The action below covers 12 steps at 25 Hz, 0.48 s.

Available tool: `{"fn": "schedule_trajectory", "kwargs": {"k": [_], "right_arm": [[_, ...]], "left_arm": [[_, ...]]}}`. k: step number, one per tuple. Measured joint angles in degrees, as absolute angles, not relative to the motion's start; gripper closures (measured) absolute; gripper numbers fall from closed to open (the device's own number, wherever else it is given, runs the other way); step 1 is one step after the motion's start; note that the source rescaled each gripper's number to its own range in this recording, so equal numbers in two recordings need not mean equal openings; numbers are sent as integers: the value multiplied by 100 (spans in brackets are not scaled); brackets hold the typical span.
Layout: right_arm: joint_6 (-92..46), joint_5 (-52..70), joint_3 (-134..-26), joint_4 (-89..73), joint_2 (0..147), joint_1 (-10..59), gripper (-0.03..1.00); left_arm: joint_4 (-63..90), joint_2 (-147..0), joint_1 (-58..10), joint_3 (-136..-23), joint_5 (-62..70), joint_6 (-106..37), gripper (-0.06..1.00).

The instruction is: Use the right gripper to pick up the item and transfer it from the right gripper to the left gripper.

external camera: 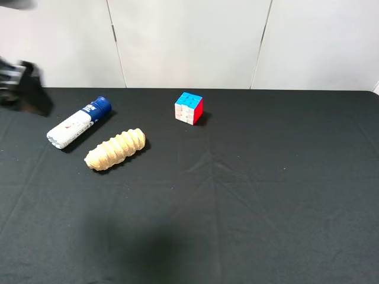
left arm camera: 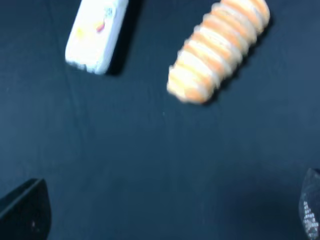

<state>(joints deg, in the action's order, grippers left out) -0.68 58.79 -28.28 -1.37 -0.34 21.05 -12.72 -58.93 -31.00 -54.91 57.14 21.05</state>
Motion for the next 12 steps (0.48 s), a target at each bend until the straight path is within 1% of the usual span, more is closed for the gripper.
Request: {"fn": "schedule_trajectory", "kwargs": {"k": [5,8,12], "right_arm": [[-68,5879,-2828,-137,-34,2105,-3],[-68,5879,-2828,-137,-34,2105,-3],[-68,5879,-2828,-137,-34,2105,-3]], "left_arm": [[-888,-5002,-3100,-5491,6653,1721,-6],[-746,-4424,-3100,-5390,6658,1401,-6],[-625,-3506,-3100,-4877,6663,1053,-6]]}}
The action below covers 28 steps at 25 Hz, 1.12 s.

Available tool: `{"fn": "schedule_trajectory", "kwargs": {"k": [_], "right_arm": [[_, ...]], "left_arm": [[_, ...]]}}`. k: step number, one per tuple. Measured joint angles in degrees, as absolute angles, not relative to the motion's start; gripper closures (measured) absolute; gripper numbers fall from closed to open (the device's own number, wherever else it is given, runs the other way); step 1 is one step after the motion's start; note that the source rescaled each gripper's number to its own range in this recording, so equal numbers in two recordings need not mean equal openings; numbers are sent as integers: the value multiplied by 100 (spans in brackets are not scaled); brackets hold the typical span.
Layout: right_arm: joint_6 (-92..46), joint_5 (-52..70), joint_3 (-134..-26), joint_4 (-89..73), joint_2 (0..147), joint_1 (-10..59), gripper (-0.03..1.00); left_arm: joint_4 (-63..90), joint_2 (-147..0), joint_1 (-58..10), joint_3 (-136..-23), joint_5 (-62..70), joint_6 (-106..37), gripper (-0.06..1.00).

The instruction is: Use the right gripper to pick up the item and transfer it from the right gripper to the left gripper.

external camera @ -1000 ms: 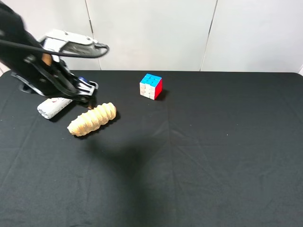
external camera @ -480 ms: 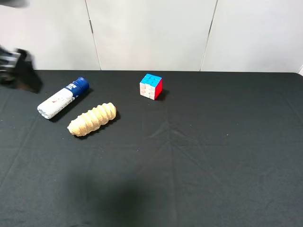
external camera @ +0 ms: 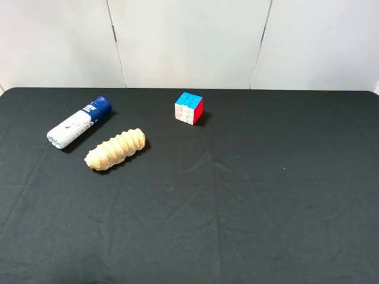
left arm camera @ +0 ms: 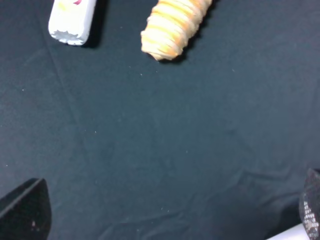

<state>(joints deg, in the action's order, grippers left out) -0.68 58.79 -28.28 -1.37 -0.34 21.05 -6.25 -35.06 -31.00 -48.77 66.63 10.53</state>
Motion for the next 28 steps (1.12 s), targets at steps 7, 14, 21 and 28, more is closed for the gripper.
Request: {"fn": "schedule_trajectory", "kwargs": {"k": [7,14,21,28], "right_arm": [[-68,5879,-2828,-137,-34,2105,-3],[-68,5879,-2828,-137,-34,2105,-3],[-68,5879,-2828,-142,-34,2105,-3],[-68,5879,-2828,-142,-34,2105,-3]], "left_arm": [[-510,-1924,-3100,-3616,6588,582,-6],[-422,-319,-3100,-2850,6152,523,-6],[-428,27,-3100,-2838,6094,511,-6],[-464,27,-3100,-2832,6094,507,-6]]}}
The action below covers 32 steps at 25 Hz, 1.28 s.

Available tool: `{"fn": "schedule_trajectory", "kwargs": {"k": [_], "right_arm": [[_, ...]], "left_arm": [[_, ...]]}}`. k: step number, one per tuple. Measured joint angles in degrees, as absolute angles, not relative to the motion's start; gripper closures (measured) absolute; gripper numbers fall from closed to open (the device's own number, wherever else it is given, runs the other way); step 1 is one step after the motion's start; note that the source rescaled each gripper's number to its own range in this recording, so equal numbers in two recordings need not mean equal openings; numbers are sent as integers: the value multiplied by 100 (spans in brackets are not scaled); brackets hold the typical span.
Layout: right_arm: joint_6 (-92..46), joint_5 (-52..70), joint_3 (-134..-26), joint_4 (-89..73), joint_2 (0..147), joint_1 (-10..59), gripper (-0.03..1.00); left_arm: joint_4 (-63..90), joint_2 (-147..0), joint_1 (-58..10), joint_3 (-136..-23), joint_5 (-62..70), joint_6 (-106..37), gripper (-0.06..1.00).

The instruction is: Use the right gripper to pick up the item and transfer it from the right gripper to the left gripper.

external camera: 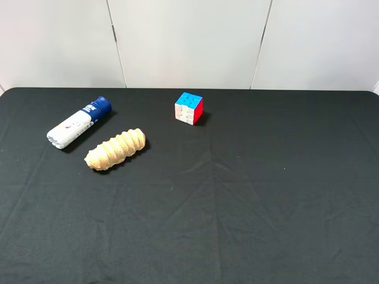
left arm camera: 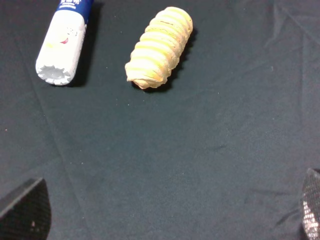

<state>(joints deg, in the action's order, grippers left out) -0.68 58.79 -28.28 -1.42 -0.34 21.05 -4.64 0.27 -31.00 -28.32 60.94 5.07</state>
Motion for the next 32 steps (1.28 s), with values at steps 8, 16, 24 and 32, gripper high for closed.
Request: {"fn": "schedule_trajectory", "kwargs": {"k": [8,16,24,32], "right_arm": [[-68,5879,-2828,-142,-34,2020,-3],[-68,5879,-2828,-142,-34,941,-3],[-68,5879,-2828,-142,-34,-33,-3],[-68,5879,-2828,-142,-34,-47,-3]], "left_arm": [[-464,27,-2075,-2832,6094,504,-6],[-469,27,-194,-2832,6094,504,-6],[-469,27,-79,-2832,6094,504,-6],[-469,27,-79,-2832,6094,504,-6]]}}
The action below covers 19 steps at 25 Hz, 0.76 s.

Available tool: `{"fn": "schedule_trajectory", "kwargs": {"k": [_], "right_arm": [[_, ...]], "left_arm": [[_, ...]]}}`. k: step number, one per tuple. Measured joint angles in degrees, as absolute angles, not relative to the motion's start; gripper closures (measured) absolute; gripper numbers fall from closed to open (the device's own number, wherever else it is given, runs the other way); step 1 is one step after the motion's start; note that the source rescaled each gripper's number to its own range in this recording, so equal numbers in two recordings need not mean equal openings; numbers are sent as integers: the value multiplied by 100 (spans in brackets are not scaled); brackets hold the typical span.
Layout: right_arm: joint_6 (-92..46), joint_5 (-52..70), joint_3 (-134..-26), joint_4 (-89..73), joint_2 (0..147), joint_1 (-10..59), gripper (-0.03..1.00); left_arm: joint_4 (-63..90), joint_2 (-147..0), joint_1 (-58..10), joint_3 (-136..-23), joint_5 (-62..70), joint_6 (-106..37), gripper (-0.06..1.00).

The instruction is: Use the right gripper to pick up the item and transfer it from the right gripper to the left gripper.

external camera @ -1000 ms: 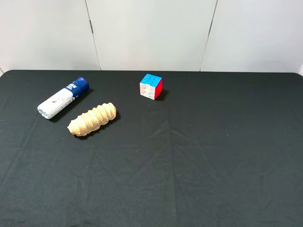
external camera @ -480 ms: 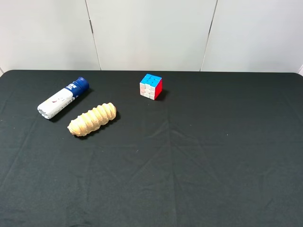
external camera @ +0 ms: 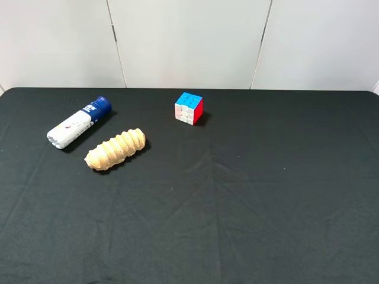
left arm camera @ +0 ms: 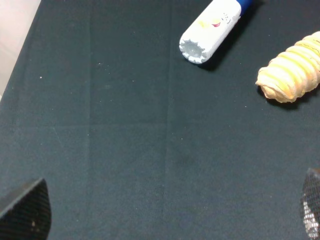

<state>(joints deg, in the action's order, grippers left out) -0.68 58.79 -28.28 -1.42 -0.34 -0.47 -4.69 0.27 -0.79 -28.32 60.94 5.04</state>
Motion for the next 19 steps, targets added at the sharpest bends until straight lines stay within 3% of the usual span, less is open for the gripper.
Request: {"fn": "schedule_trajectory", "kwargs": {"k": [19], "right_arm": [[-68,5879,-2828,-142,-34,-47,-3]], "left_arm": [[-469,27,-79,-2832,6094,499,-6]]}}
